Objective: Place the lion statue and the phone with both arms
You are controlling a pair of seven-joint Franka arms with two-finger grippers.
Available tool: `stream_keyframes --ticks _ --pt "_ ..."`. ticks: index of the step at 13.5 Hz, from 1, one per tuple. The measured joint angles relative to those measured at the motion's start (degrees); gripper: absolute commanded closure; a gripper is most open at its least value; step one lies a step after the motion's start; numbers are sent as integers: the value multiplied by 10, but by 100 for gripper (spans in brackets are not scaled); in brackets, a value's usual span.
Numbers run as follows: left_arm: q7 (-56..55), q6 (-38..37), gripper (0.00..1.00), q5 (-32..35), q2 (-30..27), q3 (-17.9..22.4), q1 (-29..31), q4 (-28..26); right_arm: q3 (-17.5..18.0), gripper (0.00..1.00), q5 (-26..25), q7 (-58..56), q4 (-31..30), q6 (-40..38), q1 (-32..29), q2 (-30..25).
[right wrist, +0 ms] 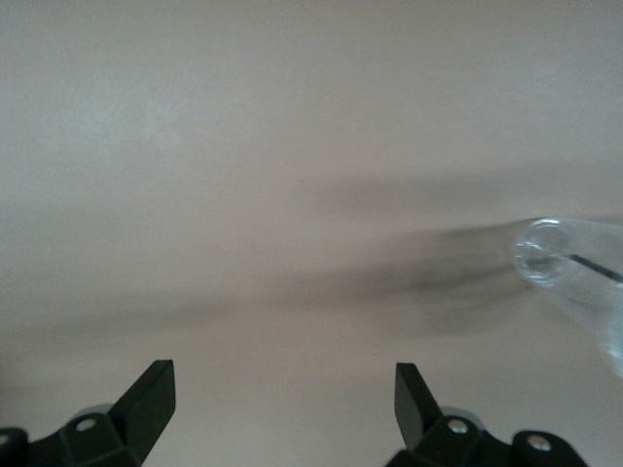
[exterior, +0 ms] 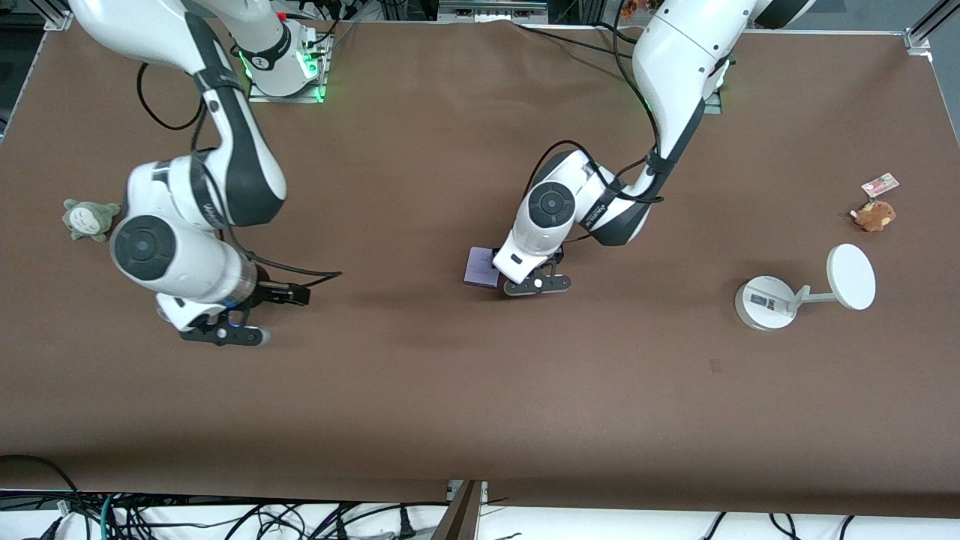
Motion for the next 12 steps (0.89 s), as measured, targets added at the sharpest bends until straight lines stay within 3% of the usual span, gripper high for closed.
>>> stream_keyframes --ticks 1,5,7,12 --pt "0 0 97 0 0 2 0 0 0 0 6 10 0 5 7 7" --pt "0 -1 97 0 -5 11 14 13 1 0 16 82 0 40 48 27" --pt "12 -36 98 2 -25 12 45 27 2 0 16 121 0 59 75 38" --pt "198 -158 98 2 -80 13 155 31 4 0 22 247 0 128 156 78"
